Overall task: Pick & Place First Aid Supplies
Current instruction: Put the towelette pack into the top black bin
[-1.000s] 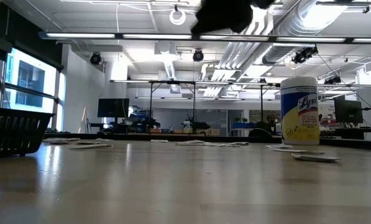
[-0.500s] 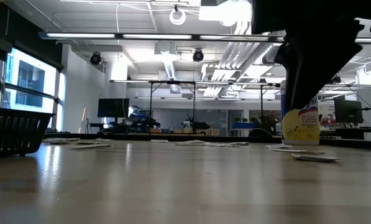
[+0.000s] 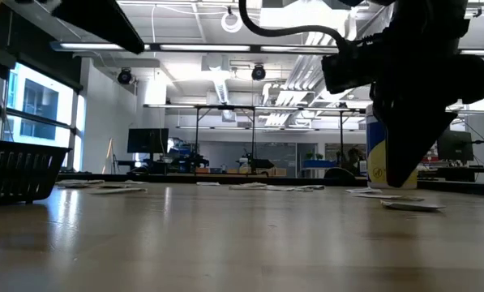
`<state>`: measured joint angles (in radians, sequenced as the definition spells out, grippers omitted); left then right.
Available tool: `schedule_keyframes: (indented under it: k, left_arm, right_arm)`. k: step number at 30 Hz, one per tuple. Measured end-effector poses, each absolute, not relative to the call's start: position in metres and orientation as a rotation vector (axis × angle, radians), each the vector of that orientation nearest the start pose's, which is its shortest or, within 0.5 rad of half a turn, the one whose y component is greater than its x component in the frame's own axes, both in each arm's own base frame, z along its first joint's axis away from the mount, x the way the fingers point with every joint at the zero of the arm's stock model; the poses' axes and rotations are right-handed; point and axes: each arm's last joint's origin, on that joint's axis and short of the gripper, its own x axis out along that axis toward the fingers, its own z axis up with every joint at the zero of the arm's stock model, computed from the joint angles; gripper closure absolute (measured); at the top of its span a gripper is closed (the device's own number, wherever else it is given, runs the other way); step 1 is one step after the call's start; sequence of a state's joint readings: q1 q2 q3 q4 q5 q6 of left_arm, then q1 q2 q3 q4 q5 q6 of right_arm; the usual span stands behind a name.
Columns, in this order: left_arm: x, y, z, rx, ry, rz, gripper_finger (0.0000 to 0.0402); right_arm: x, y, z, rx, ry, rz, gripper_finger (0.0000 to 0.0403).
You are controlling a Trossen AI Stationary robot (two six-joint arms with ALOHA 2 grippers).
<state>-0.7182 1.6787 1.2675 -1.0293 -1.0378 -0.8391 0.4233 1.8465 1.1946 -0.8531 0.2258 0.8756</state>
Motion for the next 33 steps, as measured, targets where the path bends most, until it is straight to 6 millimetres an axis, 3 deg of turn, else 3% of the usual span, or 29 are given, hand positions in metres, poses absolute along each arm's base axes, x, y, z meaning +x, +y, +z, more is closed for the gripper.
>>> schedule_keyframes:
  k: [11,23,33]
  left_arm:
    - [0.262,-0.173,0.241,0.274,0.714,0.601,0.0321]
    - [0.262,-0.173,0.241,0.267,0.728,0.590,0.0321]
    - [0.262,-0.173,0.241,0.265,0.732,0.588,0.0321]
  right_arm:
    - [0.305,0.130,0.151,0.238,1.390,-0.437,0.0335]
    - [0.312,0.119,0.146,0.258,1.414,-0.440,0.0336]
    - [0.313,0.121,0.141,0.277,1.444,-0.417,0.0336]
